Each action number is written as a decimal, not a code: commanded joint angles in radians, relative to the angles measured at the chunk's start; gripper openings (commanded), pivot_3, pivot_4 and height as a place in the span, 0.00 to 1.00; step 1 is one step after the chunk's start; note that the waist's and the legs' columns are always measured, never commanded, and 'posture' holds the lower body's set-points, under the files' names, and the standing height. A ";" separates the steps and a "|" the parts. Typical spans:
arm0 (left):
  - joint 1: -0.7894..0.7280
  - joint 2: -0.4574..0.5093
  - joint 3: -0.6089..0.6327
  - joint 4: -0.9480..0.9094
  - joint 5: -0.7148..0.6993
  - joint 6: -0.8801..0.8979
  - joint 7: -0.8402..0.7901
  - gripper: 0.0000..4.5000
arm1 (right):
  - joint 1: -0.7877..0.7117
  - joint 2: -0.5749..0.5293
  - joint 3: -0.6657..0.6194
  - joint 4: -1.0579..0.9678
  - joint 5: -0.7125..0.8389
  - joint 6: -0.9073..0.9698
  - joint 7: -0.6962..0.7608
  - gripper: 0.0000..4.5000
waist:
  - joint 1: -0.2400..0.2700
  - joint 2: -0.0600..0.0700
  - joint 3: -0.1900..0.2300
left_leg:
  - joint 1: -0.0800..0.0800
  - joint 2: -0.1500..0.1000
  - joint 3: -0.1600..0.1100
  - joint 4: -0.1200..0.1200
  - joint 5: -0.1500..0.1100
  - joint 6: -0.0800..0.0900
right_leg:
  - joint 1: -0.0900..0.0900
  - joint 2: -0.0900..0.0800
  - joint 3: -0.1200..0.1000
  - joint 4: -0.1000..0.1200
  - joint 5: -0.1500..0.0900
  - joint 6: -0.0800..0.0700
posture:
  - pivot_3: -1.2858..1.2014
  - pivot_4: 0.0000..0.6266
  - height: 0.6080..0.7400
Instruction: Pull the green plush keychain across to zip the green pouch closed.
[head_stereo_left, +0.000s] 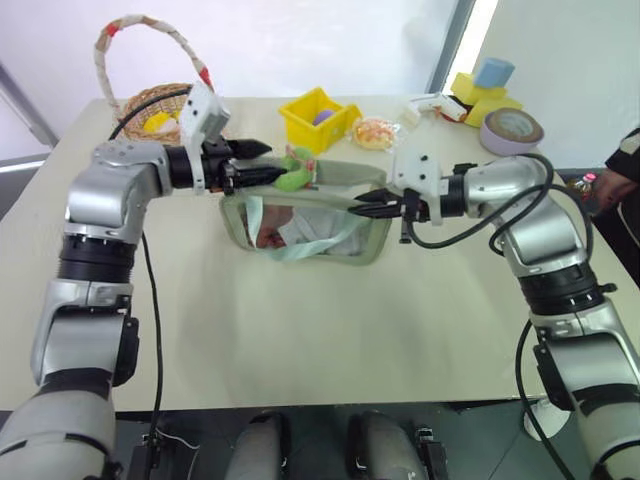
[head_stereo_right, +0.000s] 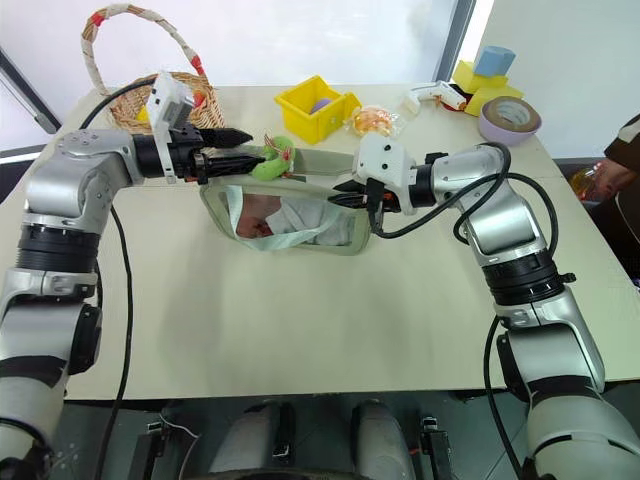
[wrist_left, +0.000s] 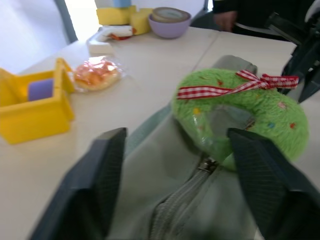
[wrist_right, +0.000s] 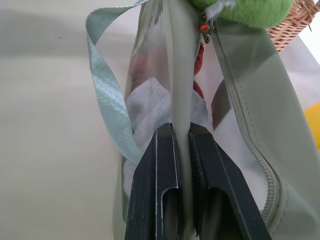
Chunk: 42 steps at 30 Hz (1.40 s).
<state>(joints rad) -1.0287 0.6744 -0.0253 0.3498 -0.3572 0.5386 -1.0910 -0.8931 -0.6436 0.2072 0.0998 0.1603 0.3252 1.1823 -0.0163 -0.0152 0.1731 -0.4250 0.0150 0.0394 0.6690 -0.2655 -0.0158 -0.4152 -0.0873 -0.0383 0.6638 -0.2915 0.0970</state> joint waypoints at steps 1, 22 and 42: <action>-0.042 0.090 0.050 -0.057 0.001 0.003 -0.027 0.99 | -0.030 0.013 -0.012 0.011 -0.001 -0.025 -0.004 0.00 | -0.004 0.000 0.000 | 0.000 0.000 0.000 0.000 0.000 0.000 | 0.000 0.000 0.000 0.000 0.000 0.000 | 0.52 0.24 0.99; 0.232 0.141 0.041 -0.186 0.048 -0.104 -0.024 0.39 | -0.063 0.036 -0.016 0.043 -0.010 -0.037 0.014 0.00 | 0.002 0.000 0.000 | 0.001 0.001 0.001 0.000 0.000 0.000 | 0.000 0.000 0.002 0.001 0.000 0.000 | 0.52 0.24 0.99; 0.258 0.134 0.015 -0.180 0.104 -0.176 -0.043 0.00 | -0.265 0.215 -0.040 -0.002 0.096 0.229 -0.116 0.45 | 0.001 0.000 0.000 | 0.001 0.001 0.002 -0.001 0.000 0.000 | -0.001 0.000 0.003 0.001 0.000 0.000 | 0.52 0.24 0.99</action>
<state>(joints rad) -0.7724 0.8034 -0.0167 0.1812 -0.2517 0.3658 -1.1304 -1.1322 -0.4479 0.1553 0.1189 0.2636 0.5732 1.1030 -0.0155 -0.0152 0.1727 -0.4243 0.0159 0.0418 0.6684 -0.2656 -0.0156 -0.4161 -0.0873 -0.0355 0.6651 -0.2914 0.0970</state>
